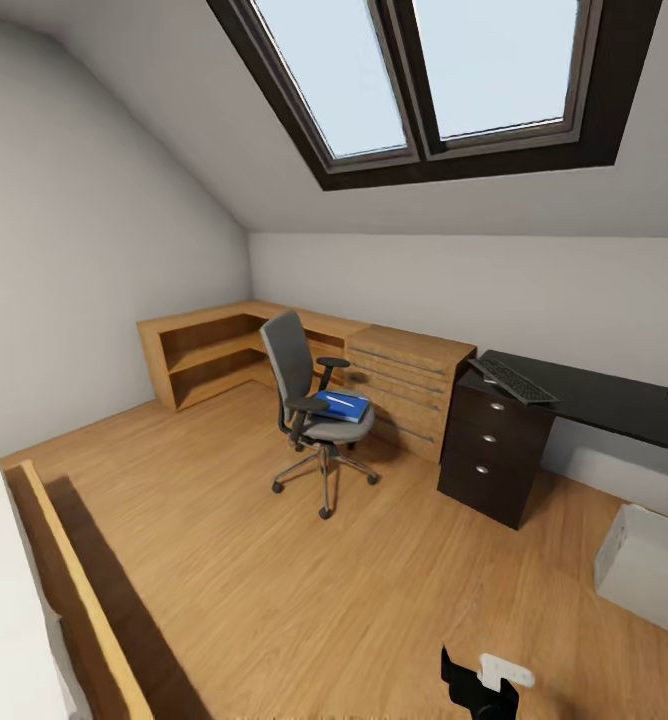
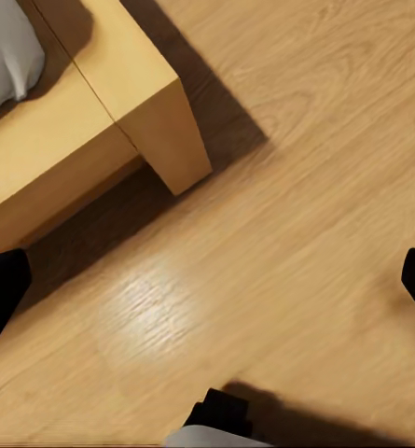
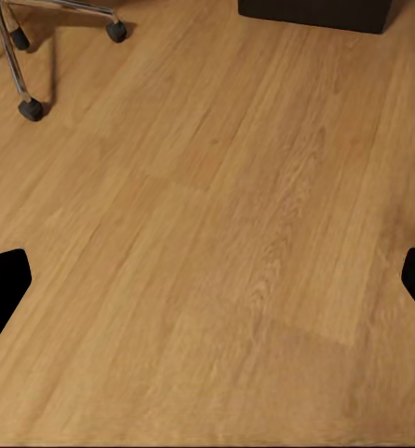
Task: In the bedroom, organize the workspace by keeping the computer under the desk, ensuring the monitor is on the desk, placing the keyboard on the desk next to the monitor, placing the mouse on the desk next to the keyboard, moving the folder from the swivel chair onto the desk next to the mouse, stacking the notebook on top of the folder with the pen on top of the notebook, and positioning the swivel chair next to the desk.
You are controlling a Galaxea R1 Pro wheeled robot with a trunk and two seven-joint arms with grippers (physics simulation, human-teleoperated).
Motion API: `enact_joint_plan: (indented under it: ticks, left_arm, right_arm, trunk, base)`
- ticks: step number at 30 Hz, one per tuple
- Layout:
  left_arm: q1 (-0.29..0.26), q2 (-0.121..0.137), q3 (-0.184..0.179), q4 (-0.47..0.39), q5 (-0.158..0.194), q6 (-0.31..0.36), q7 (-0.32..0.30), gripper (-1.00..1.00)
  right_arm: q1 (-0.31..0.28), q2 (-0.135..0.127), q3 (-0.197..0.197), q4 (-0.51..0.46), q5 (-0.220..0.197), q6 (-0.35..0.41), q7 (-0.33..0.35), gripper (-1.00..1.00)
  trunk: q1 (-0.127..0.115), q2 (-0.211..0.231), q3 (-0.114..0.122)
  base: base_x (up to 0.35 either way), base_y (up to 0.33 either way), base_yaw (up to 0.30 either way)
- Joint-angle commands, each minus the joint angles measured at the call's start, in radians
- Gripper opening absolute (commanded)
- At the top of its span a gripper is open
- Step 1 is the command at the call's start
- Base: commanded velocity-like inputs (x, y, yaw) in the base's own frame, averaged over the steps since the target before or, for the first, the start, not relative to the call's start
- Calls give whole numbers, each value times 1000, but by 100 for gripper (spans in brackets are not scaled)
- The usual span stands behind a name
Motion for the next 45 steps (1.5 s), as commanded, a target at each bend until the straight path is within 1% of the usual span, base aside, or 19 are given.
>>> enact_joint_plan:
  ticks: [1,8,23,29,45]
  left_arm:
    - [-1,0,-8,1,9,-3,4,100]
    - [-1,0,-8,0,8,-3,4,100]
    - [-1,0,-7,0,8,-3,4,100]
    - [-1,-1,-8,1,8,-3,4,100]
    - [-1,-1,-8,1,8,-2,4,100]
  right_arm:
    - [-1,0,-6,2,4,-5,-2,100]
    - [-1,0,-6,2,4,-5,-2,100]
    - [-1,0,-6,2,6,-6,0,100]
    - [-1,0,-6,2,6,-6,0,100]
    - [-1,0,-6,2,6,-5,0,100]
  trunk:
    - [-1,-1,-2]
    - [-1,-1,-8]
    - [-1,-1,-8]
    - [-1,-1,-8]
    - [-1,-1,-12]
  base:
    - [-277,151,-151]
    - [-245,50,-218]
    - [-176,-6,-292]
    - [-227,-155,-299]
    - [-258,-225,-290]
